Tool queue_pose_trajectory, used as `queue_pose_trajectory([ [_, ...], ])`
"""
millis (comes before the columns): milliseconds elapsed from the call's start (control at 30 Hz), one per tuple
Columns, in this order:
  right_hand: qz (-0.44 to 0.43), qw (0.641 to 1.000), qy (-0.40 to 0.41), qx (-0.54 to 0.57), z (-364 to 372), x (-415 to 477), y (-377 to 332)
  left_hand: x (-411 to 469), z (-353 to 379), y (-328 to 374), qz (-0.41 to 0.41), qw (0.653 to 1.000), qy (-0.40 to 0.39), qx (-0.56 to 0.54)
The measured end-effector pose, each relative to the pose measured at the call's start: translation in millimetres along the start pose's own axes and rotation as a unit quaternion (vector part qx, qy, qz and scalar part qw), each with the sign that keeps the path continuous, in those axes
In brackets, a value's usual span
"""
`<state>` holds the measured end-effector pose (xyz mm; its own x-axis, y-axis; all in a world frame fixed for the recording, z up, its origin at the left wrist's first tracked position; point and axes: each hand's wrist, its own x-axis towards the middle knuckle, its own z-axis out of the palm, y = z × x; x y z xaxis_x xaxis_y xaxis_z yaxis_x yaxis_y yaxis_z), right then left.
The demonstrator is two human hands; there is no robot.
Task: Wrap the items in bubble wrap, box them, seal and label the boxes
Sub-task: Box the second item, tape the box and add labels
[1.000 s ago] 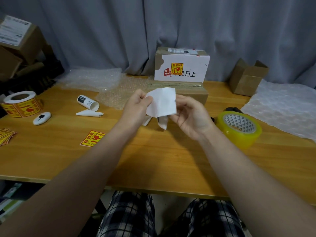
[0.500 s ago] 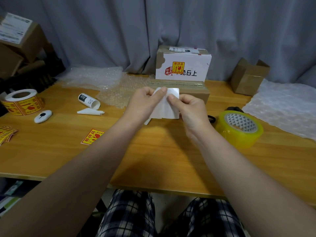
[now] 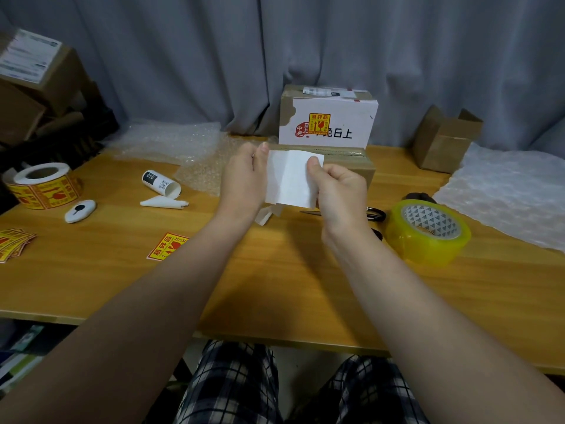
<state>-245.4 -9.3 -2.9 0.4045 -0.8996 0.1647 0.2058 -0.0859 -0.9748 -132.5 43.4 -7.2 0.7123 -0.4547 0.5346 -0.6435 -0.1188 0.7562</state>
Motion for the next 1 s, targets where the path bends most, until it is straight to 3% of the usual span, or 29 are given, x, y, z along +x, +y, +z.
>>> queue_pose_trajectory([
  [133, 0.003, 1.0, 0.023, -0.011, -2, 2, 0, 7, -1, -3, -0.005, 1.0, 0.001, 0.02],
  [367, 0.012, 0.995, 0.078, 0.064, -10, 10, 1, 8, -1, -22, -0.045, 0.998, 0.016, 0.038],
  [1000, -0.066, 0.97, 0.185, 0.145, -17, 29, -9, 36, -14, -46, -0.148, 0.984, 0.09, 0.03],
])
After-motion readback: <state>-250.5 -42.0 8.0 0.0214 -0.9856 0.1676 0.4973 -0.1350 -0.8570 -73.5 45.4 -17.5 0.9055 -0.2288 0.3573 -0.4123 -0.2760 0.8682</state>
